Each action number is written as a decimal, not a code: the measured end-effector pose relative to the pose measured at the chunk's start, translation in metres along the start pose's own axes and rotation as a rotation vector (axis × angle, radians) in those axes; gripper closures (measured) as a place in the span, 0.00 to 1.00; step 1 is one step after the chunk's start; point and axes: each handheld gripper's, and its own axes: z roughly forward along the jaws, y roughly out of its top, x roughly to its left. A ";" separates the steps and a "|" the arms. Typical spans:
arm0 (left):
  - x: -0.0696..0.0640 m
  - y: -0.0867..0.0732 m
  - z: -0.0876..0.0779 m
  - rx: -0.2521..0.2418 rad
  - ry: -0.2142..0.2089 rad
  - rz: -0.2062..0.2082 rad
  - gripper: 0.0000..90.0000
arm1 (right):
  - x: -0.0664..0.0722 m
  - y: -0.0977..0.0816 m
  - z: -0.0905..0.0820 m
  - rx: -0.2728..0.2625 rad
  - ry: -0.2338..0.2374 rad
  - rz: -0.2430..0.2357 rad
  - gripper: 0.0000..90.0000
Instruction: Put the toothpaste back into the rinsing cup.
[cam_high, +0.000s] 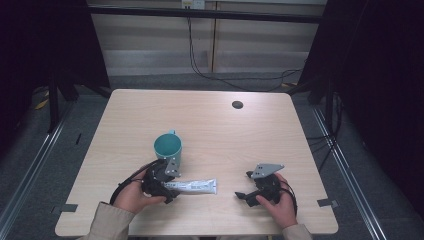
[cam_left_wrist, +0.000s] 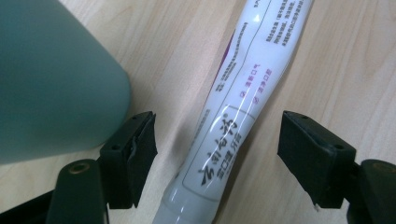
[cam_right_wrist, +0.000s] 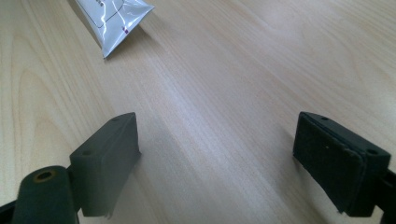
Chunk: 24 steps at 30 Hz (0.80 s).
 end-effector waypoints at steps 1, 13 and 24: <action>0.000 0.004 0.001 0.002 -0.005 0.009 0.31 | 0.000 0.000 0.000 0.000 0.000 0.000 0.15; -0.001 0.019 0.016 0.034 -0.030 0.036 0.35 | 0.000 0.000 0.000 0.000 0.000 -0.001 0.15; -0.003 0.026 0.025 0.047 -0.057 0.059 0.42 | 0.000 0.000 0.000 0.000 0.000 0.000 0.15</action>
